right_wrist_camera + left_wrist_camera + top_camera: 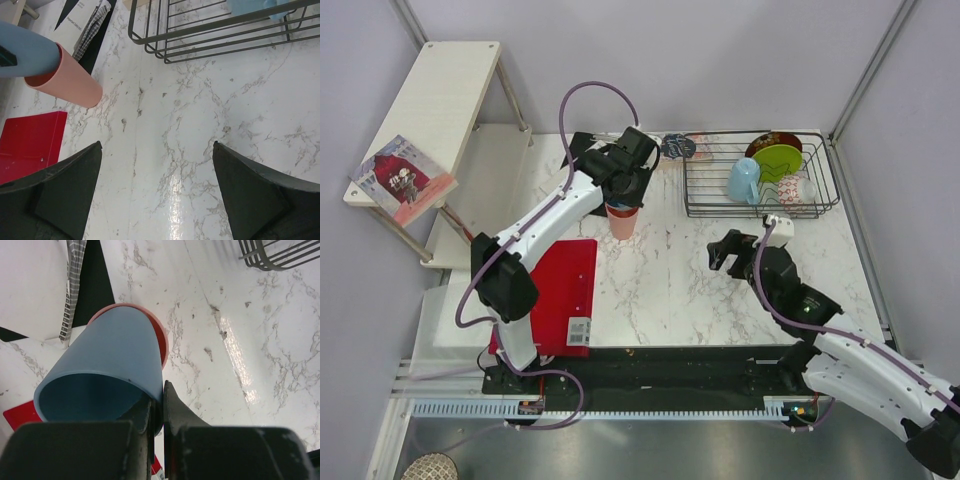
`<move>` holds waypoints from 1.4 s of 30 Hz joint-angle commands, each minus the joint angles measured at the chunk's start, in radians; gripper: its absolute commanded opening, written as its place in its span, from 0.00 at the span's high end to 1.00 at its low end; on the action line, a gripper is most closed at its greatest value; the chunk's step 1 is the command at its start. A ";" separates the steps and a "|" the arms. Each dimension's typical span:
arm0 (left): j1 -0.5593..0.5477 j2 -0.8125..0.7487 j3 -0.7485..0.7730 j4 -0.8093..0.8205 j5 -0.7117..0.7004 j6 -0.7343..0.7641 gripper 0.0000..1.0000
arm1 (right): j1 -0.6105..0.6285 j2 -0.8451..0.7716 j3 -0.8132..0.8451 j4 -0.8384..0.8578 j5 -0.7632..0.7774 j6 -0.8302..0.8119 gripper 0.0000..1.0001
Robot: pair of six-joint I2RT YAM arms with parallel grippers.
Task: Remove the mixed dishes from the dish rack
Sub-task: Place the cup at the center of the board.
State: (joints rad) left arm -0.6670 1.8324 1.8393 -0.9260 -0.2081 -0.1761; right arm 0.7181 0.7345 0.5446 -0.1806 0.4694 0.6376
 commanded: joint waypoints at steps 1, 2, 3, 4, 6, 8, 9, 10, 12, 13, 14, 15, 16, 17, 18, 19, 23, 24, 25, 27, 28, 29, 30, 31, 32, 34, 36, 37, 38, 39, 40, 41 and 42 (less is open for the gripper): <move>0.001 -0.022 0.086 -0.022 -0.024 0.033 0.98 | 0.003 -0.009 -0.021 -0.005 0.009 -0.013 0.02; 0.001 -0.018 0.086 -0.020 -0.024 0.033 0.98 | 0.003 -0.007 -0.026 -0.007 0.008 -0.013 0.02; 0.001 -0.018 0.083 -0.023 -0.025 0.035 0.98 | 0.003 -0.006 -0.028 -0.007 0.005 -0.009 0.02; 0.001 -0.015 0.083 -0.024 -0.028 0.035 0.98 | 0.003 -0.004 -0.028 -0.005 0.005 -0.009 0.02; 0.001 -0.010 0.074 -0.024 -0.031 0.038 0.98 | 0.003 0.000 -0.028 -0.003 0.000 -0.009 0.02; 0.001 -0.007 0.067 -0.025 -0.028 0.041 0.98 | 0.003 0.005 -0.029 -0.005 0.002 -0.009 0.02; 0.001 -0.004 0.061 -0.024 -0.028 0.043 0.98 | 0.003 0.005 -0.029 -0.005 0.002 -0.009 0.02; 0.001 -0.002 0.058 -0.027 -0.027 0.044 0.98 | 0.003 0.006 -0.029 -0.005 0.002 -0.009 0.02; 0.001 0.004 0.048 -0.031 -0.024 0.044 0.98 | 0.003 0.008 -0.031 -0.003 0.002 -0.010 0.02; 0.001 0.007 0.046 -0.033 -0.024 0.043 0.98 | 0.003 0.009 -0.031 -0.005 0.002 -0.009 0.02; 0.003 0.005 0.041 -0.033 -0.017 0.038 0.98 | 0.003 0.011 -0.032 -0.005 0.002 -0.009 0.02; 0.001 0.007 0.029 -0.033 -0.011 0.035 0.98 | 0.003 0.013 -0.032 -0.005 0.002 -0.010 0.02; 0.001 0.011 0.023 -0.033 -0.007 0.027 0.98 | 0.003 0.019 -0.032 -0.002 0.002 -0.009 0.02; 0.001 0.010 0.015 -0.033 -0.001 0.023 0.98 | 0.003 0.022 -0.034 0.000 0.000 -0.009 0.02; 0.001 0.011 -0.006 -0.031 0.003 0.018 0.98 | 0.001 0.025 -0.032 0.000 -0.002 -0.010 0.02; 0.001 0.010 -0.015 -0.031 0.004 0.013 0.98 | 0.003 0.032 -0.032 0.003 -0.003 -0.009 0.02; 0.001 0.004 -0.061 -0.031 -0.004 0.006 0.98 | 0.003 0.043 -0.031 0.006 -0.011 -0.009 0.02; 0.001 0.002 -0.072 -0.031 -0.008 0.004 0.98 | 0.003 0.043 -0.031 0.007 -0.009 -0.010 0.02; 0.001 0.001 -0.075 -0.030 -0.011 0.001 0.98 | 0.003 0.043 -0.031 0.007 -0.011 -0.012 0.02; 0.001 -0.005 -0.077 -0.031 -0.031 0.000 0.98 | 0.003 0.043 -0.029 0.009 -0.011 -0.012 0.02; 0.001 -0.008 -0.075 -0.030 -0.036 -0.003 0.91 | 0.003 0.043 -0.029 0.009 -0.009 -0.010 0.02; 0.001 -0.019 -0.072 -0.030 -0.043 -0.005 0.84 | 0.003 0.045 -0.029 0.009 -0.009 -0.010 0.02; 0.001 -0.024 -0.068 -0.027 -0.048 -0.008 0.74 | 0.003 0.043 -0.029 0.009 -0.011 -0.010 0.02; 0.001 -0.028 -0.068 -0.022 -0.051 -0.011 0.56 | 0.003 0.045 -0.031 0.007 -0.011 -0.010 0.02; 0.001 -0.036 -0.063 -0.016 -0.054 -0.011 0.50 | 0.003 0.042 -0.032 0.009 -0.011 -0.010 0.02; 0.001 -0.053 -0.054 -0.007 -0.063 -0.014 0.41 | 0.003 0.039 -0.035 0.007 -0.009 -0.009 0.02; 0.001 -0.062 -0.042 -0.002 -0.077 -0.016 0.38 | 0.004 0.037 -0.037 0.007 -0.009 -0.007 0.02; 0.001 -0.067 -0.037 0.001 -0.082 -0.019 0.37 | 0.003 0.036 -0.038 0.009 -0.005 -0.007 0.02; 0.001 -0.070 -0.032 0.007 -0.094 -0.023 0.36 | 0.003 0.034 -0.038 0.009 -0.005 -0.004 0.02; 0.001 -0.073 -0.026 0.010 -0.103 -0.025 0.36 | 0.003 0.032 -0.038 0.007 0.000 -0.006 0.02; 0.000 -0.084 -0.020 0.015 -0.108 -0.031 0.35 | 0.003 0.029 -0.038 0.003 0.006 -0.001 0.02; 0.000 -0.094 -0.018 0.032 -0.126 -0.036 0.35 | 0.003 0.029 -0.038 0.000 0.024 0.005 0.02; -0.002 -0.105 -0.018 0.044 -0.140 -0.040 0.30 | 0.003 0.026 -0.034 -0.003 0.040 0.008 0.02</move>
State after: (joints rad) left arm -0.6670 1.8088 1.7679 -0.9539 -0.2752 -0.1856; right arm 0.7181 0.7780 0.5129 -0.1955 0.4671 0.6353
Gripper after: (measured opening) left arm 0.648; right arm 0.982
